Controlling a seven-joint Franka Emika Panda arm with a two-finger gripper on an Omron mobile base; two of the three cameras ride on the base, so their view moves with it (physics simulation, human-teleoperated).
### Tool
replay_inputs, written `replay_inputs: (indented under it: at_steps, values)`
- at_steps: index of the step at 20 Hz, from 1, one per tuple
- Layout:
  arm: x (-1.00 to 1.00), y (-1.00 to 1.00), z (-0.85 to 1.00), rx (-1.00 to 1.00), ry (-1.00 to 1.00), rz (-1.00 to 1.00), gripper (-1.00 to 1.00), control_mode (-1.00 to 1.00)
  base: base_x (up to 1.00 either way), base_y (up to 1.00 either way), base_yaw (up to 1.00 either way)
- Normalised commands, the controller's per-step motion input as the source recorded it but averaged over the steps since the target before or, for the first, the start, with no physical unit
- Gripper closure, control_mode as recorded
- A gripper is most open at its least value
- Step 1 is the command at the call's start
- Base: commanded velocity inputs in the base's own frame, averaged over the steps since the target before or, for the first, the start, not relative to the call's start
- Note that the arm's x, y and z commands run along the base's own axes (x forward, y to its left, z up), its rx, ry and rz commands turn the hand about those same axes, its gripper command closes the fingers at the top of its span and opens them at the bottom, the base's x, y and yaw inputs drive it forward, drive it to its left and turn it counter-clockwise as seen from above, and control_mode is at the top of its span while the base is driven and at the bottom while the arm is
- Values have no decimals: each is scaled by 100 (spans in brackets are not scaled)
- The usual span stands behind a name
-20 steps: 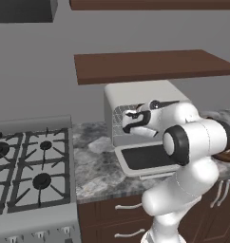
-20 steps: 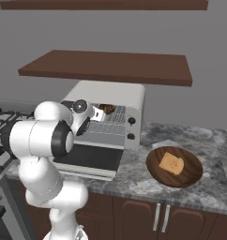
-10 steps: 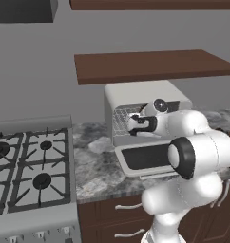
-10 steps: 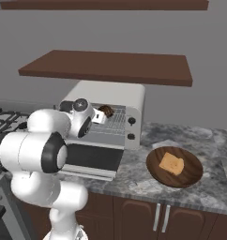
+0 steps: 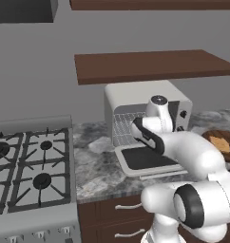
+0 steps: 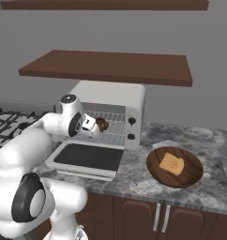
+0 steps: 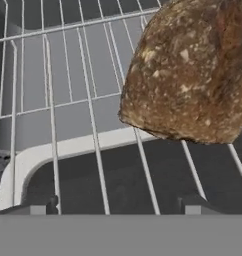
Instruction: Pick up the heated bread from the toaster oven and place it in the bowl. Then move the bread bowl to the dining counter.
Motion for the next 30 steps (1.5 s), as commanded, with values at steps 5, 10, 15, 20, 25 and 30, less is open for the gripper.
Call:
replay_inputs:
  at_steps: [5, 10, 15, 20, 25, 30]
  values:
    - [-100, -4, -14, 0, 32, -15, -100, -100, 0, 0, 0]
    - [-71, -22, 42, 1, -13, -14, -100, -100, 0, 0, 0]
    - [13, -33, 77, -3, -34, -13, -100, -100, 0, 0, 0]
    - [53, -4, 0, -1, -10, -2, -100, -100, 0, 0, 0]
    - [54, 0, 0, -8, -3, 0, -100, -100, 0, 0, 0]
    - [46, -3, -5, -4, 5, 1, -100, -100, 0, 0, 0]
